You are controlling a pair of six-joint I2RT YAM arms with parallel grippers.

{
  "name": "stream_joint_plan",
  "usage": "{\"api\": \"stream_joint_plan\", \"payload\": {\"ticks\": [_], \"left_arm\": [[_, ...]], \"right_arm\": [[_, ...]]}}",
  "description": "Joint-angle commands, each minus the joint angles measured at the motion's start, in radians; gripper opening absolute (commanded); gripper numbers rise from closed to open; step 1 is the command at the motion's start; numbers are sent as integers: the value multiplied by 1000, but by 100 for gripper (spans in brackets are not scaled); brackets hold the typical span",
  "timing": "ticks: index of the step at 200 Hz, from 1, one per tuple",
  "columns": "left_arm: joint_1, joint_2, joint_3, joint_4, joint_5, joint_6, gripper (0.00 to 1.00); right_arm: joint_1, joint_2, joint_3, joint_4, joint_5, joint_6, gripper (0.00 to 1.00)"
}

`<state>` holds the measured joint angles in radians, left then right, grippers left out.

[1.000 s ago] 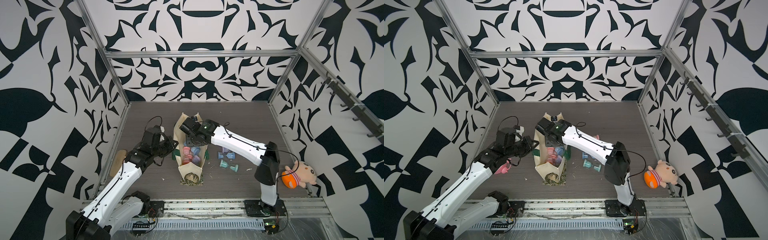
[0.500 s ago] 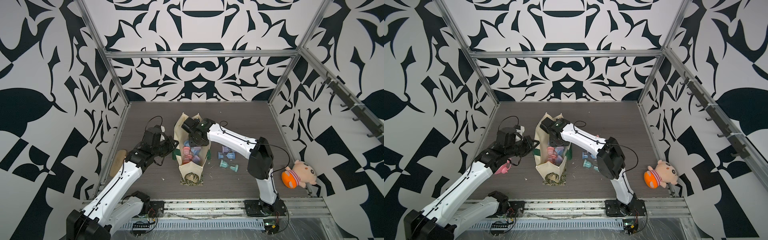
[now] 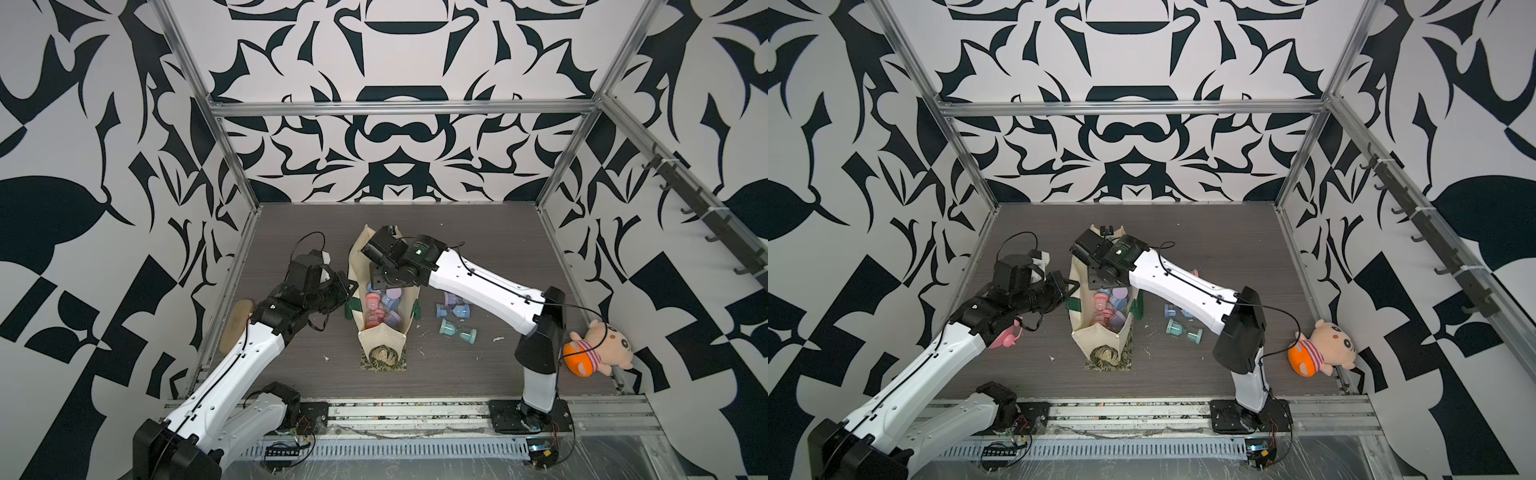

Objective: Put the hourglass into the canvas bag
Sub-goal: Place the hourglass in the canvas bag, then pick up the hourglass from the center of the board.

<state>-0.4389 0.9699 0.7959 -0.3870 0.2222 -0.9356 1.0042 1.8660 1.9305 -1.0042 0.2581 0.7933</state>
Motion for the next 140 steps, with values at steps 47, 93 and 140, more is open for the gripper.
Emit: {"api": "stream_joint_plan", "payload": {"ticks": [47,93,140], "left_arm": [[-2,-5,-6,6,3,4,0],[-2,-7,-3,1,5,4,0],[-2,-1,6,5,4,3,0]], "right_arm": [[11,-278,-120,71,131,-27,61],[-17,-426,-239,59,197,-8,61],[-103,-547,-429,75,155,45,60]]}}
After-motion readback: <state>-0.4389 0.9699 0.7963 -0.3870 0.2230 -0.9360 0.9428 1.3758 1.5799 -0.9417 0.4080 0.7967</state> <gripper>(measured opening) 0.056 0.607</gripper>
